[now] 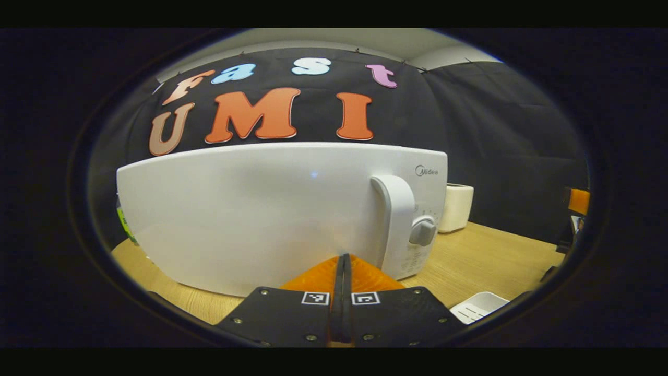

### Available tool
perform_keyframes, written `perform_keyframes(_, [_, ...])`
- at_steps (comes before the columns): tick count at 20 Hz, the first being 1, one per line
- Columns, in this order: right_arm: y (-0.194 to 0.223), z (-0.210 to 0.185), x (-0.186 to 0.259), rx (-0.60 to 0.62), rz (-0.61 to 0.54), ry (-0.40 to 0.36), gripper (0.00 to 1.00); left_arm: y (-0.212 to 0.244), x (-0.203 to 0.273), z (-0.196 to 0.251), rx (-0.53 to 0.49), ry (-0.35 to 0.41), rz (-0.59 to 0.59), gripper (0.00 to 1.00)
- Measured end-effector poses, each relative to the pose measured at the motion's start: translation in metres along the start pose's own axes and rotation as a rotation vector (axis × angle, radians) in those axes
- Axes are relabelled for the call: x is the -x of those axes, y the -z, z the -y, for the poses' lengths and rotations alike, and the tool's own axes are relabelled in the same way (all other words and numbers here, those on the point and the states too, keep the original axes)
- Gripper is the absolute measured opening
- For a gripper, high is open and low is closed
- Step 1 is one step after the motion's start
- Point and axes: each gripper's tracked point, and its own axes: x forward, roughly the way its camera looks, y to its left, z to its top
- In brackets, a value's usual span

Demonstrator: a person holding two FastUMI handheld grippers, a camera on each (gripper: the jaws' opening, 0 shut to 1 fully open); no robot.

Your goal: Open the microwave oven with the left hand, put the food in, and close the microwave oven.

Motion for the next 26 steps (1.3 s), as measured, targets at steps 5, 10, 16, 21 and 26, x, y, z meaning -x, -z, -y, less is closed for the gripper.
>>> perform_keyframes(5, [-0.003,-0.003,0.006,0.008,0.0,0.001,0.86,0.0,0.003,-0.003,0.013,-0.001,-0.018,0.01])
perform_keyframes(10, [-0.028,-0.011,0.012,0.053,0.03,0.001,0.86,-0.05,0.044,-0.023,0.003,-0.014,0.061,0.01])
perform_keyframes(16, [-0.07,-0.028,0.016,0.067,0.08,-0.005,0.88,-0.123,0.116,-0.066,-0.014,-0.066,0.162,0.1])
perform_keyframes(21, [-0.118,-0.039,0.015,0.11,0.148,0.018,0.91,-0.179,0.186,-0.134,0.02,-0.17,0.232,0.03])
perform_keyframes(26, [-0.163,-0.057,0.021,0.135,0.201,0.012,0.92,-0.219,0.259,-0.208,0.011,-0.319,0.297,0.3])
